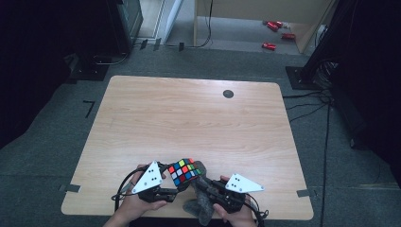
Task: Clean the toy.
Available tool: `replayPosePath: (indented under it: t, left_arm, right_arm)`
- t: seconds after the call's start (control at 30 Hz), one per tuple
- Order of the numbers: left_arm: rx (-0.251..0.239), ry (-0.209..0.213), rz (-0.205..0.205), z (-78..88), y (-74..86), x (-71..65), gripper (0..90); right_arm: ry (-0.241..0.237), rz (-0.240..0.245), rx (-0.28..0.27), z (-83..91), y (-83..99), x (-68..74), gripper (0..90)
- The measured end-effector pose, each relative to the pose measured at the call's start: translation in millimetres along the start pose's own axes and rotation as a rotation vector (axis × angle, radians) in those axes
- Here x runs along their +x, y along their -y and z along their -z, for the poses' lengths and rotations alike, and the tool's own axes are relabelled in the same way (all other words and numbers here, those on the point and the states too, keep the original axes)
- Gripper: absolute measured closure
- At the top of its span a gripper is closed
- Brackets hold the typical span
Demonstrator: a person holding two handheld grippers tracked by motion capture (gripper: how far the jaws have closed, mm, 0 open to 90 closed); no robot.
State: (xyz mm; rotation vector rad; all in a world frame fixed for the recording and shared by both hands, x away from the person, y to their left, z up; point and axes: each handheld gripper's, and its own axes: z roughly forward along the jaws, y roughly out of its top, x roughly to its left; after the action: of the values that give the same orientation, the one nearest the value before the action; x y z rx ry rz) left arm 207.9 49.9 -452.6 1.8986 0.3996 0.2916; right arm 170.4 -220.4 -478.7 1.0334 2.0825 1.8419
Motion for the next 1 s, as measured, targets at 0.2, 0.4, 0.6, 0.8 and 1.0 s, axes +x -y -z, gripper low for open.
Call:
replayPosePath:
  t: [0.2, 0.4, 0.6, 0.8, 1.0]
  left_arm:
    - [0.023, -0.025, -0.014, -1.8, 2.4, 0.5, 34.8]
    - [0.029, -0.031, -0.013, -2.6, 2.8, 0.4, 34.8]
    - [0.043, -0.041, -0.008, -3.5, 4.1, 2.2, 34.7]
    - [0.087, -0.063, -0.021, -9.5, 6.7, 0.4, 34.7]
    - [0.168, -0.081, -0.072, -23.6, 10.8, -8.7, 34.7]
  right_arm:
    - [0.048, 0.008, -0.008, 4.5, -1.2, -4.4, 77.5]
    - [0.188, 0.024, 0.051, 1.9, 1.0, -12.2, 73.0]
    - [0.219, 0.005, 0.022, 7.7, -5.8, -13.6, 56.1]
    - [0.225, 0.005, -0.013, 13.0, -13.8, -7.3, 50.4]
    - [0.183, 0.018, -0.007, 7.6, -17.2, 7.2, 47.8]
